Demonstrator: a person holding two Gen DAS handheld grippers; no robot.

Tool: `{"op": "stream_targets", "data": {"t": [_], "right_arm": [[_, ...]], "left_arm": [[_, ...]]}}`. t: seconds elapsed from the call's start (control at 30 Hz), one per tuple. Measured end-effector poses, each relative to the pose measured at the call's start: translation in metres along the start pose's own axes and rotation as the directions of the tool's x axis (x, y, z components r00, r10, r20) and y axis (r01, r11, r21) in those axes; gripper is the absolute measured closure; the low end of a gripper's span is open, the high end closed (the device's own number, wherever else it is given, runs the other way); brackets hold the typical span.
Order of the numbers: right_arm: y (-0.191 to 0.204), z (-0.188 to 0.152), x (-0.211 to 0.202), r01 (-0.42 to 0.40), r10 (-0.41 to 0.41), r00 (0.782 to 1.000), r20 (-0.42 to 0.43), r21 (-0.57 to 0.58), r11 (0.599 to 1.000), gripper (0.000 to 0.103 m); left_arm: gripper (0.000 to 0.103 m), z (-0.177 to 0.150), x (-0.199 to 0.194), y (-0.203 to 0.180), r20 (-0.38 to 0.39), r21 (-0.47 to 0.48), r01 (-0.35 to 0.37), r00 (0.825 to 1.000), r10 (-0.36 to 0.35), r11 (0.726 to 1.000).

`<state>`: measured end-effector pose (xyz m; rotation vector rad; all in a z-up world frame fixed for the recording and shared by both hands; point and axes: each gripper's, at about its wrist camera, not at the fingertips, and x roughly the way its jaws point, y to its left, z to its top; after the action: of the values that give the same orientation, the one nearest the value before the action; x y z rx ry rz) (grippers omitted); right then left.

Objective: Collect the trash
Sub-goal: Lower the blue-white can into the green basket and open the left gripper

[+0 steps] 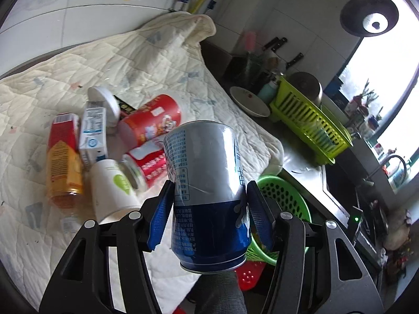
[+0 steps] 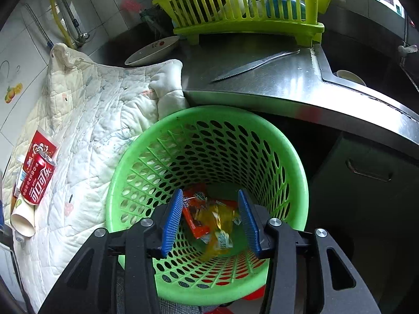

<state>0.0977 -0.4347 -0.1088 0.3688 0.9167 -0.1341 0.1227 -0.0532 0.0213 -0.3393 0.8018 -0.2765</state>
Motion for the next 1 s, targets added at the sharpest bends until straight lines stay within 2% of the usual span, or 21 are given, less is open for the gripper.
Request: {"op": "stream_targets", "data": {"t": [0.2,0.37,0.53,0.73,0.87,0.9,0.97,1.0], "right_arm": [[-0.013,-0.005,-0.016,-0.017,0.016,0.999,0.03,0.011,1.0,0.053],[-0.015,-0.013,-0.038,0.008,-0.004,0.997,0.081,-0.043,0.999,0.047],[-0.018,-0.021,-0.057,0.024,-0.015,0.992,0.128,-0.067,0.997,0.039],[-0.032,-0.031,-0.072,0.016,-0.01,0.989,0.151,-0.041,0.999,0.038],[-0.039,-0.039,-0.075,0.026,-0.021,0.988,0.15,-0.032,0.999,0.038],[-0.042,-0.04,-0.076,0.025,-0.02,0.988,0.15,-0.026,0.999,0.038],[-0.047,-0.043,-0.076,0.021,-0.019,0.989,0.147,-0.01,1.0,0.038],[-0.049,-0.044,-0.076,0.02,-0.019,0.989,0.145,-0.003,1.0,0.038]], "left_arm": [[0.047,-0.005,0.04,-0.051,-0.08,0.086,0.094,0.993,-0.087,0.992],[0.047,-0.02,0.076,-0.089,-0.156,0.141,0.159,0.978,-0.136,0.977],[0.047,-0.041,0.116,-0.127,-0.246,0.202,0.196,0.959,-0.144,0.96],[0.046,-0.064,0.163,-0.161,-0.34,0.25,0.226,0.931,-0.133,0.942],[0.045,-0.074,0.182,-0.178,-0.376,0.254,0.247,0.916,-0.14,0.935],[0.044,-0.076,0.185,-0.181,-0.379,0.256,0.253,0.914,-0.144,0.933],[0.03,-0.078,0.189,-0.184,-0.382,0.253,0.259,0.912,-0.15,0.932],[0.03,-0.079,0.189,-0.184,-0.379,0.248,0.264,0.912,-0.157,0.932]]}}
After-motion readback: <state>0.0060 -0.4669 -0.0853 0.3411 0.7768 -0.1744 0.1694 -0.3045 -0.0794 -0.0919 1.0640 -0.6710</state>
